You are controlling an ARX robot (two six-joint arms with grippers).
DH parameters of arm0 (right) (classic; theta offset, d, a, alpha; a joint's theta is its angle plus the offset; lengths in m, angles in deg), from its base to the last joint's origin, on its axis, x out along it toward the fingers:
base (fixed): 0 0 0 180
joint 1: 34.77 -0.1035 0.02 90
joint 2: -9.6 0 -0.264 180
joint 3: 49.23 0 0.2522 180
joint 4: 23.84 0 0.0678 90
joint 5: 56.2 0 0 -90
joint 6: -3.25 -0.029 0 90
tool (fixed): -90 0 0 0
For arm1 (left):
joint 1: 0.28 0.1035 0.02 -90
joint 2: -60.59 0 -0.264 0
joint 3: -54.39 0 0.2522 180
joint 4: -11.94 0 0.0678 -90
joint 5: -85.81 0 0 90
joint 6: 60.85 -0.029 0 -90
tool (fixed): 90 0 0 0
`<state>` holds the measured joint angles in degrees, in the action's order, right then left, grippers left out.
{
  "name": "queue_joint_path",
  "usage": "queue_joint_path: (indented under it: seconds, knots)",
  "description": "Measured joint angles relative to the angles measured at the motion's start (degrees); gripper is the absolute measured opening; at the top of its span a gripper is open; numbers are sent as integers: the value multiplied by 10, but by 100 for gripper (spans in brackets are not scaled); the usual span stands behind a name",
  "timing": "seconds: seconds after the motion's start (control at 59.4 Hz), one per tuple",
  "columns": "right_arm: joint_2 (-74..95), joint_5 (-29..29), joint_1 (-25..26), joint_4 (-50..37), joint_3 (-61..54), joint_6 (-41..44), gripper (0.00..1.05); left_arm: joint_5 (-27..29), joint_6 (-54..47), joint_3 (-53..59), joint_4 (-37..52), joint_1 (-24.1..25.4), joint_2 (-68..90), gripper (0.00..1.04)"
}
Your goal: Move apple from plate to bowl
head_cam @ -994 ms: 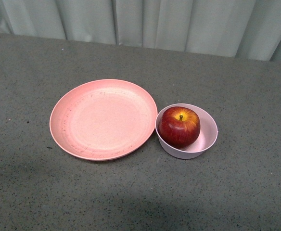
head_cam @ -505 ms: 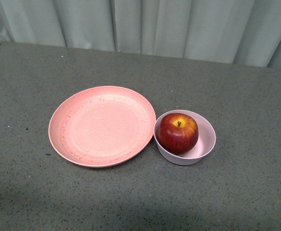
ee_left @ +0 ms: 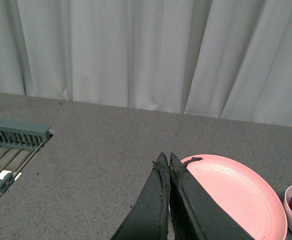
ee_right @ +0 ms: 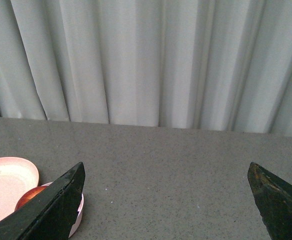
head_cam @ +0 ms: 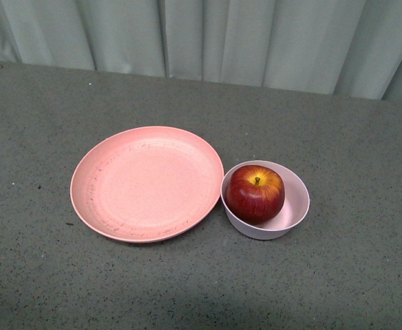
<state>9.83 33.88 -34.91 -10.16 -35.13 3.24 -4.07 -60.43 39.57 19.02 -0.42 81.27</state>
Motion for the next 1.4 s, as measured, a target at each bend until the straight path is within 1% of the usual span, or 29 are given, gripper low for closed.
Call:
queue_joint_path:
  seconds: [0.27, 0.59, 0.657, 0.708, 0.927, 1.011, 1.112, 1.146, 1.314, 1.382, 1.398]
  knots:
    - [0, 0, 0, 0, 0, 0, 95, 0, 0, 0, -63, 0, -64, 4]
    - [0, 0, 0, 0, 0, 0, 95, 0, 0, 0, -107, 0, -108, 4]
    - [0, 0, 0, 0, 0, 0, 95, 0, 0, 0, -174, 0, -157, 4]
    - [0, 0, 0, 0, 0, 0, 95, -1, 0, 0, -202, 0, -189, 4]
    - [0, 0, 0, 0, 0, 0, 95, -1, 0, 0, -207, 0, -203, 5]
    - [0, 0, 0, 0, 0, 0, 95, -1, 0, 0, -207, 0, -204, 21]
    - [0, 0, 0, 0, 0, 0, 95, -1, 0, 0, -207, 0, -204, 37]
    - [0, 0, 0, 0, 0, 0, 95, -1, 0, 0, -207, 0, -204, 44]
    - [0, 0, 0, 0, 0, 0, 95, -1, 0, 0, -207, 0, -204, 71]
    - [0, 0, 0, 0, 0, 0, 95, -1, 0, 0, -207, 0, -204, 85]
    - [0, 0, 0, 0, 0, 0, 95, -1, 0, 0, -207, 0, -204, 87]
